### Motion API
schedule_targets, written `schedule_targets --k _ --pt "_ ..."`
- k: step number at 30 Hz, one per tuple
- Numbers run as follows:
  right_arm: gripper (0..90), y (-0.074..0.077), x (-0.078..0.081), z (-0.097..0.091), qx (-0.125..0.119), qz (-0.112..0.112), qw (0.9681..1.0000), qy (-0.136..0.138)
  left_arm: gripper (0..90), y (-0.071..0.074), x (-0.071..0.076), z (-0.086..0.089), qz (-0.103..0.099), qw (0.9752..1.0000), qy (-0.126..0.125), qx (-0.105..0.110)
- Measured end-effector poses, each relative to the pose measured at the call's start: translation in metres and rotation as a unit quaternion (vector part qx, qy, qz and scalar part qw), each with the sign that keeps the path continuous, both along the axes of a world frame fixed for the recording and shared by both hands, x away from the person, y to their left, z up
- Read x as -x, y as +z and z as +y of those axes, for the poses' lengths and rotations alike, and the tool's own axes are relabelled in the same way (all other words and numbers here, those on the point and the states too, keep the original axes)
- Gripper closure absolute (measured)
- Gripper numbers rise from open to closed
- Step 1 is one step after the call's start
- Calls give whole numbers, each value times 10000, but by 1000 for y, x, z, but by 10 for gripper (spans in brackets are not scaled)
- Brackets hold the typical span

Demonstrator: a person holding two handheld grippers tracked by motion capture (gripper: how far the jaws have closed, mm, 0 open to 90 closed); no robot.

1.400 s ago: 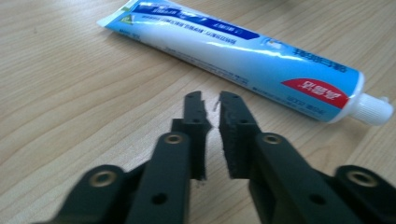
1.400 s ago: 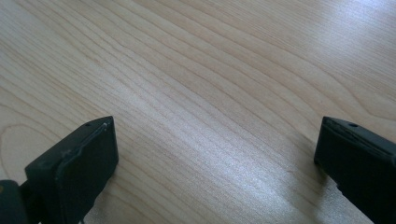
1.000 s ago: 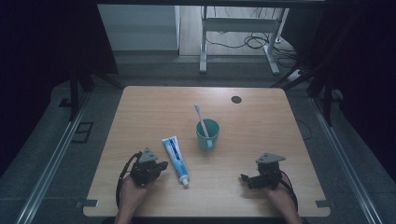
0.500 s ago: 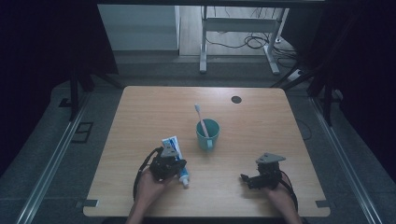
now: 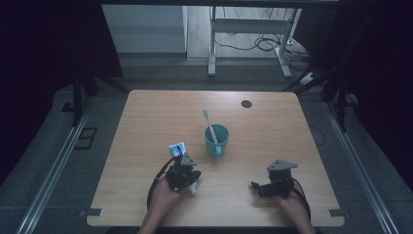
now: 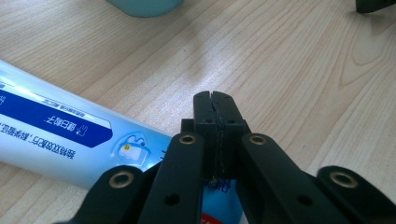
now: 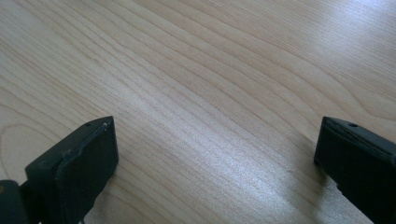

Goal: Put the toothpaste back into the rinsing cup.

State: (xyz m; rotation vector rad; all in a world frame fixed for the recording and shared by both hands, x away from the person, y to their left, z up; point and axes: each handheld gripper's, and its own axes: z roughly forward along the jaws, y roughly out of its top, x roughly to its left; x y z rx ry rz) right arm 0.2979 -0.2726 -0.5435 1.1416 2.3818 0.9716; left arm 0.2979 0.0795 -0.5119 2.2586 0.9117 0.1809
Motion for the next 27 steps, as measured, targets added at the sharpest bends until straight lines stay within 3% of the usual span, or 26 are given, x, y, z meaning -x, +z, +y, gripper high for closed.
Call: schedule_targets --k 27 --pt "0 0 0 0 6 -15 10000 7 891 -1 3 37 206 9992 228 -241"
